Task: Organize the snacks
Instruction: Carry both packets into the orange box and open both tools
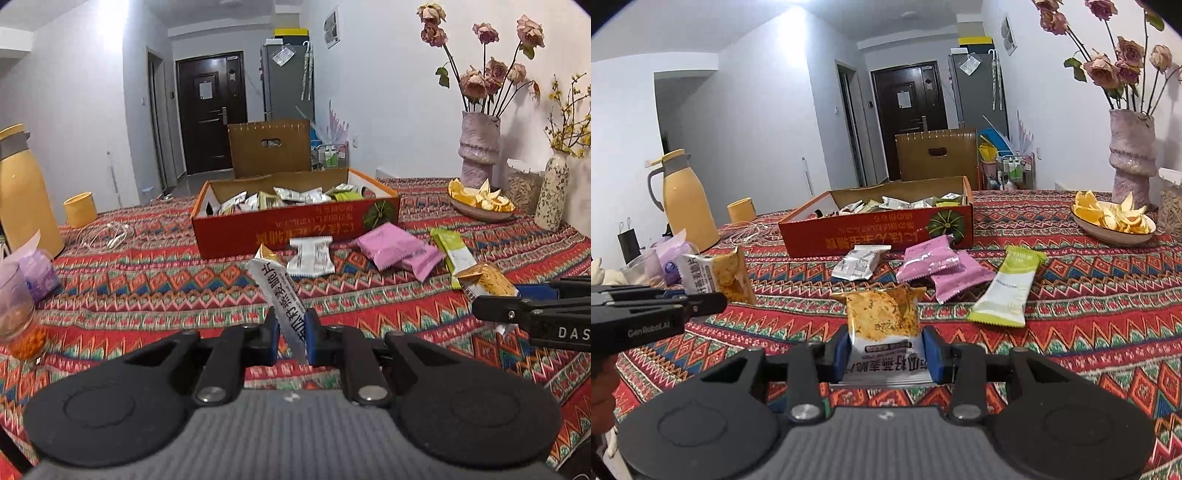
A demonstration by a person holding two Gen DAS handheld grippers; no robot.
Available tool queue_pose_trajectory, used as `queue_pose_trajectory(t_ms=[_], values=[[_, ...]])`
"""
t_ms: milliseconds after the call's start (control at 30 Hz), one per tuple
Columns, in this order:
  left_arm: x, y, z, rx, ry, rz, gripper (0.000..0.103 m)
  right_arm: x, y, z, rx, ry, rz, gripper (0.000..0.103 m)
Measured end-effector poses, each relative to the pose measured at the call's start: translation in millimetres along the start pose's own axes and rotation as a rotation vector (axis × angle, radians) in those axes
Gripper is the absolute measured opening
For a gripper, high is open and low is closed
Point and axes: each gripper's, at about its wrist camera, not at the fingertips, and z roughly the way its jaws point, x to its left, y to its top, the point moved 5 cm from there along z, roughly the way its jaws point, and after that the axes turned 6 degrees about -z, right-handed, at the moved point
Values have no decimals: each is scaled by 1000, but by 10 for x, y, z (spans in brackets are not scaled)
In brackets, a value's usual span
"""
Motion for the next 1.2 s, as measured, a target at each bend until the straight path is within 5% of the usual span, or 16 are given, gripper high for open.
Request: queue_pose_trajectory(t_ms=[267,400,533,833,1100,1200], values=[[69,869,309,-169,4,70,14,-122,824,165,-125,29,-147,40],[40,1281,747,-158,-28,53,14,-342,1351,557,-157,43,-155,40],[-37,1530,1265,-136,-31,40,14,-592,1646,1276,-98,78,-78,40],[-151,1495,2413,11,-92,-22,14,-910,1560,2716,66,-3,72,44],[-168,1359,2631,56,-212,-97,15,-1025,1699,2509,-11,-2,-14,75],[-197,1315,2642,52,-227,-98,41,-1186,1725,2419,-21,-56,-10,78]])
